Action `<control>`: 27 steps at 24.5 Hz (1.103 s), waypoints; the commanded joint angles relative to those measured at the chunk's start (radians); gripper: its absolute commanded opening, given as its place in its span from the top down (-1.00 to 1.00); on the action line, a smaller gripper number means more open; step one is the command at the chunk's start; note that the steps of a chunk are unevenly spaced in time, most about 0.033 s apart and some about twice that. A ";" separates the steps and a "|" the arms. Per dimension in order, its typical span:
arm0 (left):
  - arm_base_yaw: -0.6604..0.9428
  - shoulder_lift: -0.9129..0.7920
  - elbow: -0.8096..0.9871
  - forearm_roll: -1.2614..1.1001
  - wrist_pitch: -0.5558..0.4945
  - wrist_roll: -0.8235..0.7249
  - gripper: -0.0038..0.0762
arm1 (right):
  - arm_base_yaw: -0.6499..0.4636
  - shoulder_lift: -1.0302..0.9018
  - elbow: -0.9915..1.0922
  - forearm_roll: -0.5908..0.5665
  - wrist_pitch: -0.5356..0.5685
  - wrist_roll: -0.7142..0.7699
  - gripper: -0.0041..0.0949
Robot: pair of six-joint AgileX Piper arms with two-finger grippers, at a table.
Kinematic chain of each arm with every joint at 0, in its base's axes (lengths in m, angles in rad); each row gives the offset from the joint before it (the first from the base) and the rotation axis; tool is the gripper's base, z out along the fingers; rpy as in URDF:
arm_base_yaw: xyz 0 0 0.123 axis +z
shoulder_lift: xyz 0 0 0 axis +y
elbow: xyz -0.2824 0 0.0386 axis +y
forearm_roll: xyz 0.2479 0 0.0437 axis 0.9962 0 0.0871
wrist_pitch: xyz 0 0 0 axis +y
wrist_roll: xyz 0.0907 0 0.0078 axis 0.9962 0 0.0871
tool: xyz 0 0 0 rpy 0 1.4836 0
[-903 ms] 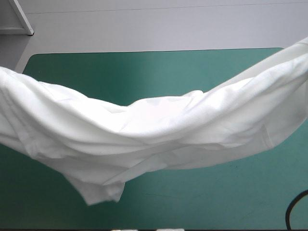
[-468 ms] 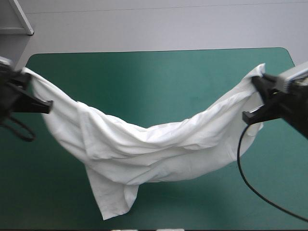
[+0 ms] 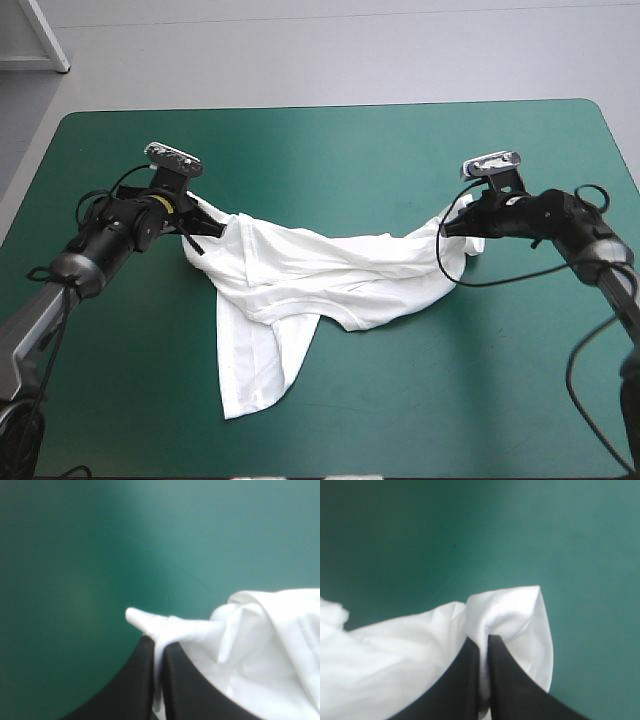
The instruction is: Fold the cloth
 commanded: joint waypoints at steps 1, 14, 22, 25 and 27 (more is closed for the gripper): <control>-0.001 0.043 -0.079 -0.006 -0.095 -0.011 0.86 | -0.009 0.098 -0.173 0.024 -0.014 -0.016 0.95; -0.001 0.029 -0.096 -0.010 0.027 -0.009 0.36 | -0.021 0.164 -0.338 -0.034 0.041 0.052 -0.06; -0.003 -0.243 -0.086 -0.084 0.238 0.017 0.08 | -0.097 -0.047 -0.347 -0.069 0.081 0.087 -0.17; -0.011 -0.343 -0.047 -0.280 0.451 0.075 0.08 | -0.097 -0.115 -0.345 -0.056 0.187 0.096 -0.17; -0.063 -0.402 0.055 -0.371 0.521 0.088 0.08 | -0.097 -0.136 -0.345 -0.054 0.221 0.123 -0.17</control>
